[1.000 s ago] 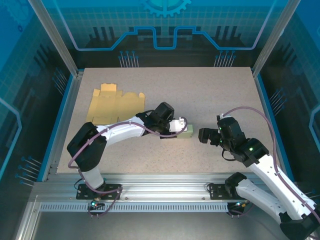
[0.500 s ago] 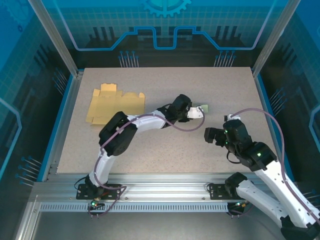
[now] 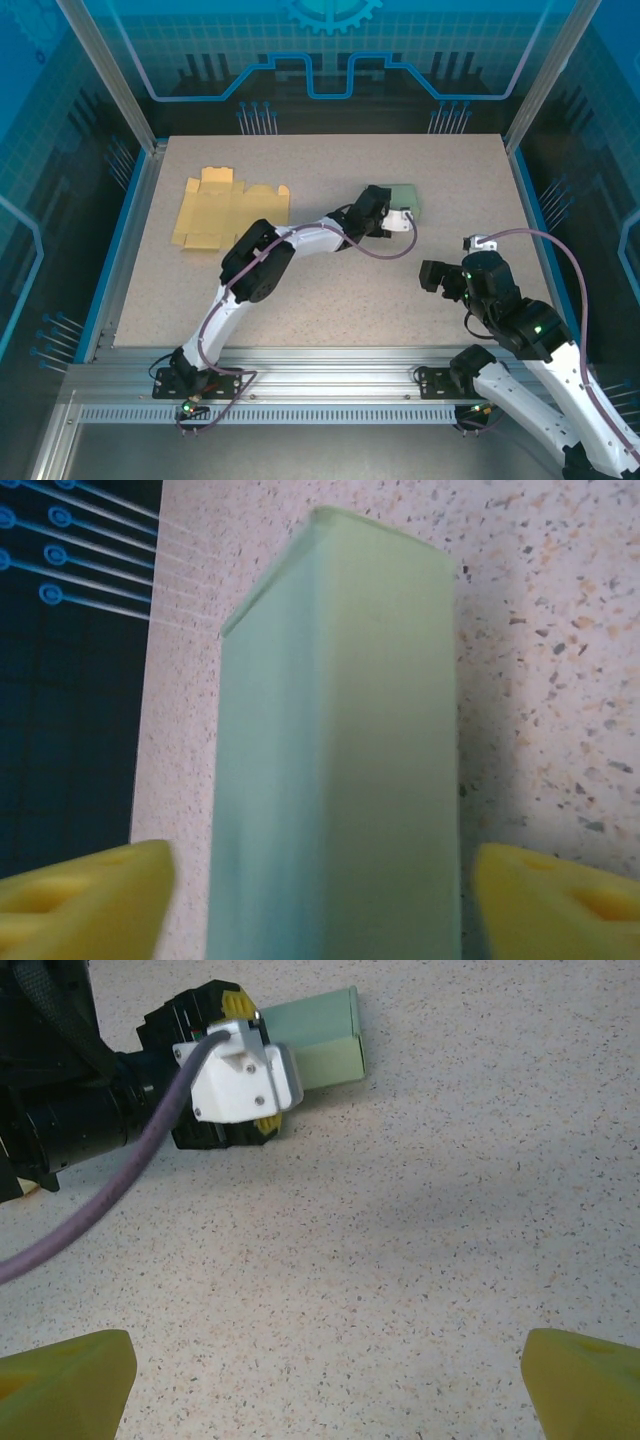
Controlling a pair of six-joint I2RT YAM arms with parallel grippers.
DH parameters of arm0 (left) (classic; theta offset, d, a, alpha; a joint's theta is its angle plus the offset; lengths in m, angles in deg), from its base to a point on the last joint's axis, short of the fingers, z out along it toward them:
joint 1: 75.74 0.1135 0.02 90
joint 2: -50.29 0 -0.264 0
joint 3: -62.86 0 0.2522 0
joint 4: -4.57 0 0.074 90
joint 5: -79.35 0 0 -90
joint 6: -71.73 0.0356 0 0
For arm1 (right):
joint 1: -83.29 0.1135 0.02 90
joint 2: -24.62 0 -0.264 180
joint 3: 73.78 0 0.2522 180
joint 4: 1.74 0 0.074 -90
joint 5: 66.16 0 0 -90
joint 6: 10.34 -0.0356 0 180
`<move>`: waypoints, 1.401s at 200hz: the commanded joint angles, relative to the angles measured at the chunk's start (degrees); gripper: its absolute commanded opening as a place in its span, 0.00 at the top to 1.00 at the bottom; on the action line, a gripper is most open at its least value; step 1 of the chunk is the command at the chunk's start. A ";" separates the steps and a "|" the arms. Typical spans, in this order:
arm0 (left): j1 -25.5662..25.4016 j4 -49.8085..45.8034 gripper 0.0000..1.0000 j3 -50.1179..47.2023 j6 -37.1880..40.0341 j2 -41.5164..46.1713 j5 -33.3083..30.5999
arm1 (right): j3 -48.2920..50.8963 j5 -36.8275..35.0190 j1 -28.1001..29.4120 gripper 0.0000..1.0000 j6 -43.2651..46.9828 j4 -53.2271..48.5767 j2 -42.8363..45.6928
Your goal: Fold the paper box
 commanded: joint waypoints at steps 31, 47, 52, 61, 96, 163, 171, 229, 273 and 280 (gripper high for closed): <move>-2.06 11.76 0.01 -17.92 -6.57 15.91 0.03 | -1.06 0.43 -0.50 0.00 -0.86 0.30 -1.58; -1.85 16.66 0.01 -24.17 -12.12 21.92 -1.56 | -0.92 1.47 -0.51 0.00 -1.00 0.85 -2.27; -1.71 18.26 0.01 -26.09 -13.87 23.86 -2.43 | -0.82 1.76 -0.51 0.00 -1.08 1.08 -2.42; -1.21 20.84 0.01 -28.95 -16.73 26.84 -4.68 | -0.73 2.27 -0.53 0.00 -1.24 1.37 -2.81; 2.67 18.65 0.01 -34.18 -26.03 36.76 -17.75 | -0.25 4.66 -0.60 0.00 -1.43 2.96 -4.22; 29.91 -17.74 0.01 -39.99 -74.68 55.59 -11.74 | 2.78 7.97 -0.62 0.00 -2.84 4.99 -7.66; 34.12 -17.67 0.01 -43.50 -80.69 58.37 -6.40 | 2.97 8.26 -0.60 0.00 -2.75 5.26 -8.07; 45.28 -12.96 0.01 -64.62 -98.89 74.19 -5.28 | 4.60 9.54 -0.60 0.00 -3.08 7.82 -8.36; 53.50 -8.13 0.03 -72.23 -105.37 73.33 2.28 | 5.64 9.54 -0.60 0.00 -3.32 7.92 -7.27; 54.38 -7.43 0.03 -72.59 -105.88 72.46 3.32 | 5.68 9.62 -0.60 0.00 -3.36 7.83 -7.17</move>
